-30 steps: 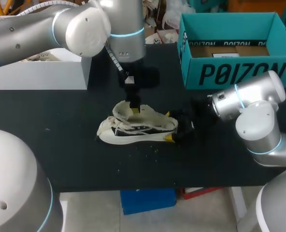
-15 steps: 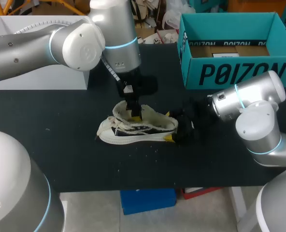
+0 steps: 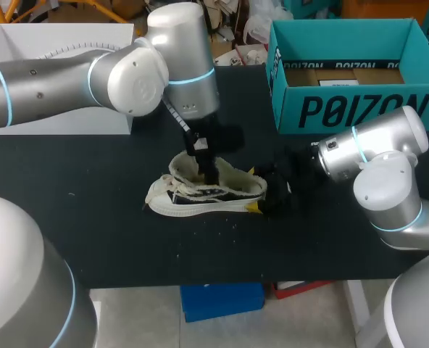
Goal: Take the shoe out of the shoebox, open the shoe tongue, remove and reinsert the insole, then place the shoe into the shoebox
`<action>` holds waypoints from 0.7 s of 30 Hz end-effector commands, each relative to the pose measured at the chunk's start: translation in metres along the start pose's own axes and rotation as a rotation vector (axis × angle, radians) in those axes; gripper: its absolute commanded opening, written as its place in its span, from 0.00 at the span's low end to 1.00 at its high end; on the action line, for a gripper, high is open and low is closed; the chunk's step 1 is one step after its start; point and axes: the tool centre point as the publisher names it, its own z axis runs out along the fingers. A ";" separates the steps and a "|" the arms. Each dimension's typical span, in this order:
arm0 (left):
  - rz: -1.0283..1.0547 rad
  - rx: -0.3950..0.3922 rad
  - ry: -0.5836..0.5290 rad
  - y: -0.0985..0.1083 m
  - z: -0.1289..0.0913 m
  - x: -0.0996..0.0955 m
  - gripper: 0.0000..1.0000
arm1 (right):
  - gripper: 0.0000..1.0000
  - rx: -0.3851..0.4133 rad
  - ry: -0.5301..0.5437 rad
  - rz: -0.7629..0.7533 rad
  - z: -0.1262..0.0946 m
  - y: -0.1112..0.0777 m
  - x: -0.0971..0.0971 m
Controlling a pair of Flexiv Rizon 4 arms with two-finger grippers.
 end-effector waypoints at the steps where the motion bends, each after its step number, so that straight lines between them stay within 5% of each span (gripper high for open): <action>1: -0.002 -0.003 0.004 -0.005 0.009 -0.002 0.00 | 0.00 0.002 -0.001 0.002 0.004 -0.004 -0.001; 21: -0.041 -0.040 0.016 -0.010 0.033 0.001 0.00 | 0.00 0.002 -0.001 0.002 0.004 -0.004 -0.001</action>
